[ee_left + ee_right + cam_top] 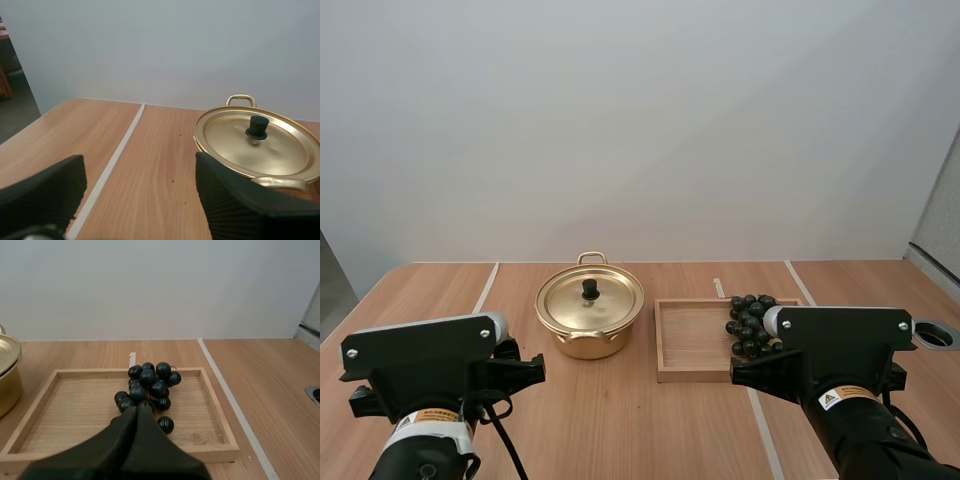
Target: Open the pot, put the pineapple inside, and close it
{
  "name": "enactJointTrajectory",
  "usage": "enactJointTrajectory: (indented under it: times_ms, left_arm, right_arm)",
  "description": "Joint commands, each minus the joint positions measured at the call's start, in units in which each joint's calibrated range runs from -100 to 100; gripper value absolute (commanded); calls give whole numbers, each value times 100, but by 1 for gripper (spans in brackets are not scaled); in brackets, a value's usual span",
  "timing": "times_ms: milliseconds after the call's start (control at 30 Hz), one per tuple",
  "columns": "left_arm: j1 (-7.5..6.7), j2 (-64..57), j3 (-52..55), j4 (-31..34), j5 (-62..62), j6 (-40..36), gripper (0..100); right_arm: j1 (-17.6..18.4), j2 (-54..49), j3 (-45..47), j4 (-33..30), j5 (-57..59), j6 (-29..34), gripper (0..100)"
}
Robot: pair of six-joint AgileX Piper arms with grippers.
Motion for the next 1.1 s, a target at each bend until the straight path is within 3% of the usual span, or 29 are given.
enactJointTrajectory:
  times_ms: [0,267,333,400,600,767,867,1067]
  left_arm:
    - [10,-53,0,-436,-150,451,100]
    - [10,-53,0,-1918,-180,2803,100]
    - [10,-53,0,-3036,-180,4004,97]
    - [10,-53,0,-3387,-216,4373,73]
    - [10,-53,0,-3326,-163,4407,0]
    - [10,-58,0,-3181,-30,4342,0]
    - [10,-181,0,-3171,-47,4243,0]
    - [24,-181,0,-3171,-47,4243,0]
  right_arm:
    - [-23,-97,0,-58,489,-379,0]
    - [93,-873,0,-56,1223,-369,0]
    - [168,-1203,0,-56,1666,-369,0]
    - [222,-1203,0,-1,1560,-348,0]
    - [222,-1203,0,-25,1560,-348,0]
    - [222,-1203,0,-32,1542,-309,0]
    - [222,-1203,0,-164,1502,148,0]
    - [222,-1203,0,-1739,1378,1952,0]
